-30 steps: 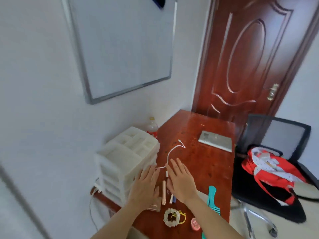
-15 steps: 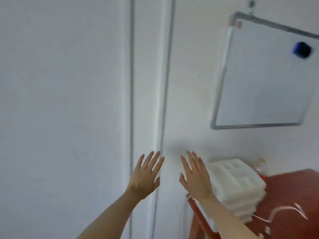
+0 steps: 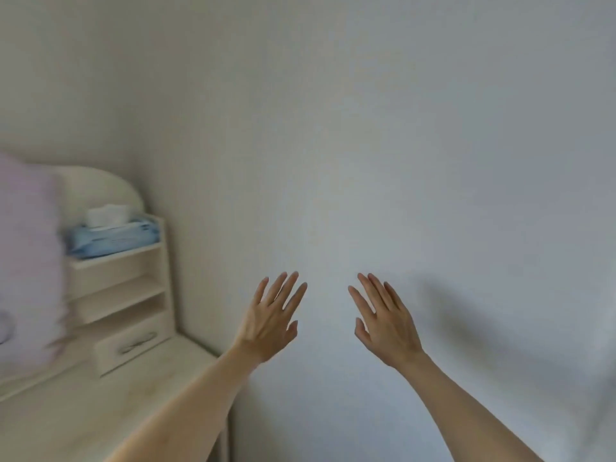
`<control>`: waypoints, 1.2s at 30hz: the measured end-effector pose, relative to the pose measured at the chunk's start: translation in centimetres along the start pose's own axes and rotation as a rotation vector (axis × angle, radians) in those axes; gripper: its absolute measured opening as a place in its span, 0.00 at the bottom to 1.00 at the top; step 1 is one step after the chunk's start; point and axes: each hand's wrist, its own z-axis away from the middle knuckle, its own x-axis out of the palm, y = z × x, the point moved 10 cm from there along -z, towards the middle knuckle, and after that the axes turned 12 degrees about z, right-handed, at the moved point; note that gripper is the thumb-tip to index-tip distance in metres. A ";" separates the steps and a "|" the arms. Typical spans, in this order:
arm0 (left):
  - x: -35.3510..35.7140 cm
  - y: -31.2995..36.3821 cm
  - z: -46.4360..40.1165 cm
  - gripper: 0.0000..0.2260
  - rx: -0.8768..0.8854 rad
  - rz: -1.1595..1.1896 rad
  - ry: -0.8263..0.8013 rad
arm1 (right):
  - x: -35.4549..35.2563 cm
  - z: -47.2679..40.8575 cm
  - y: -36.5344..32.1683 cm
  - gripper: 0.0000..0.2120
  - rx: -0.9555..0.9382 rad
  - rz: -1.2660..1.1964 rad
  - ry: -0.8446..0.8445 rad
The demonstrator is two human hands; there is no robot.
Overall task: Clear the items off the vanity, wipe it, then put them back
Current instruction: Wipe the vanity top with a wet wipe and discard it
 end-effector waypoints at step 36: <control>3.6 -57.0 6.7 0.23 -0.624 -0.323 0.032 | 16.8 -48.1 -46.0 0.18 -0.675 -0.606 0.543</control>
